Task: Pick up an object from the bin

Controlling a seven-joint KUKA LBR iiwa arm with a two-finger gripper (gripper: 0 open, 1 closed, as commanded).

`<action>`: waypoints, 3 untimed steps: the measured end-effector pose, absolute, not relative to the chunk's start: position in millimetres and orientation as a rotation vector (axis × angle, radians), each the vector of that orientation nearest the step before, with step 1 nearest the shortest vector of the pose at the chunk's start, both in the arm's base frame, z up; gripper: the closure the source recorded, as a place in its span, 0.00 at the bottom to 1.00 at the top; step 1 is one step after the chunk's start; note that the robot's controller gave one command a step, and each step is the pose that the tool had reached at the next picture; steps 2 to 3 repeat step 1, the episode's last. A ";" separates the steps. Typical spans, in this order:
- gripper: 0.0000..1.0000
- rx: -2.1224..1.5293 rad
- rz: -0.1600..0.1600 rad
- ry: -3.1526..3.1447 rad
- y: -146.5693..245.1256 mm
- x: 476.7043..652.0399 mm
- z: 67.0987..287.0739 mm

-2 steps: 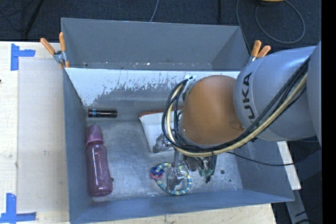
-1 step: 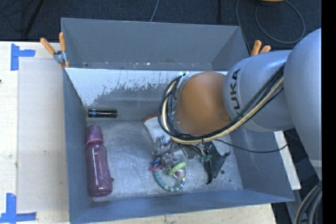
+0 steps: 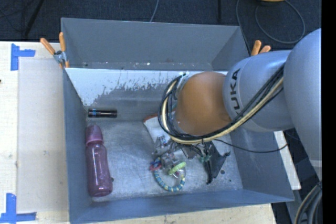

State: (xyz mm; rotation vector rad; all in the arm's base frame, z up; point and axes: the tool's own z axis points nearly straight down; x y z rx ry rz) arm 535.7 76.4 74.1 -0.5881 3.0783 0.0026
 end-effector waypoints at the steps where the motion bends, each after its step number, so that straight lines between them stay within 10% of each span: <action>1: 1.00 -0.575 0.000 3.082 82.2 525.4 239.2; 3: 1.00 -0.575 0.000 3.082 82.2 525.4 239.2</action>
Offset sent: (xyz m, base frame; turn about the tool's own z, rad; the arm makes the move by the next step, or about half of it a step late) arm 0.0000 0.0000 0.0000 0.0000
